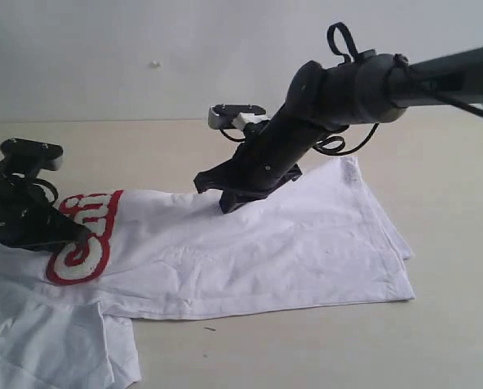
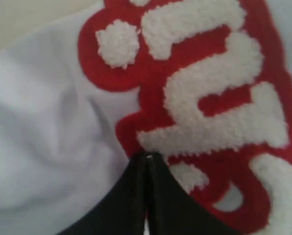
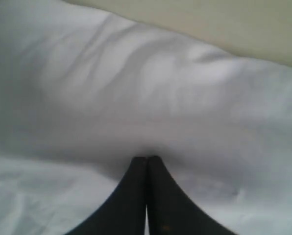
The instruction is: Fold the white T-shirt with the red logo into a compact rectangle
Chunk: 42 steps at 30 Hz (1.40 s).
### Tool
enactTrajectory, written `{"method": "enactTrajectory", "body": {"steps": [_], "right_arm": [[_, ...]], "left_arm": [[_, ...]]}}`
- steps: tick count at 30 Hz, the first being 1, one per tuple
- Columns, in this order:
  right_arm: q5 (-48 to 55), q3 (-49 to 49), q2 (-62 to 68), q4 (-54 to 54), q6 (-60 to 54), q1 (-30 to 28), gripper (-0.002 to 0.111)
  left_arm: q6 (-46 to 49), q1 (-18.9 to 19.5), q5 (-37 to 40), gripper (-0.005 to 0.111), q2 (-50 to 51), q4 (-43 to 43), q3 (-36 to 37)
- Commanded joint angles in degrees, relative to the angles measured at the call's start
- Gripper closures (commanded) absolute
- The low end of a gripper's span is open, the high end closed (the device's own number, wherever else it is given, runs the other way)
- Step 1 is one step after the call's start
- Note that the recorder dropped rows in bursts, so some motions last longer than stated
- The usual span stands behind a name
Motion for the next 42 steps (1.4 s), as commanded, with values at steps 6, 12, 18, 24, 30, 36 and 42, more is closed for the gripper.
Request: {"method": "enactTrajectory", "body": {"steps": [6, 12, 18, 24, 30, 36, 42], "right_arm": [[-3.54, -5.56, 5.81, -28.89, 18.85, -3.54, 0.108], [1.58, -9.32, 11.48, -32.13, 20.89, -7.65, 0.108], [2.48, -9.50, 10.81, -33.15, 20.57, -12.08, 0.108], [3.27, -9.58, 10.61, -33.26, 18.61, -13.64, 0.108], [2.62, -9.58, 7.42, -36.84, 19.23, -14.94, 0.108], [2.27, -9.58, 6.60, -36.02, 19.86, -16.61, 0.108], [1.57, -9.58, 5.87, -30.01, 14.51, -15.97, 0.108]], "left_arm": [[-0.35, 5.62, -1.75, 0.107, 9.81, -0.86, -7.00], [-0.35, 8.20, -3.21, 0.107, 10.18, -1.12, -7.11], [-0.35, 11.55, -3.52, 0.107, 10.18, -1.12, -7.11], [0.65, 13.47, -4.00, 0.107, 9.18, -2.62, -7.11], [1.01, 13.47, -5.98, 0.107, 6.11, -2.62, -7.11], [4.87, 11.38, -8.72, 0.107, 4.77, -3.20, -7.11], [11.89, 5.05, -17.42, 0.107, 5.41, -7.01, -7.11]]}}
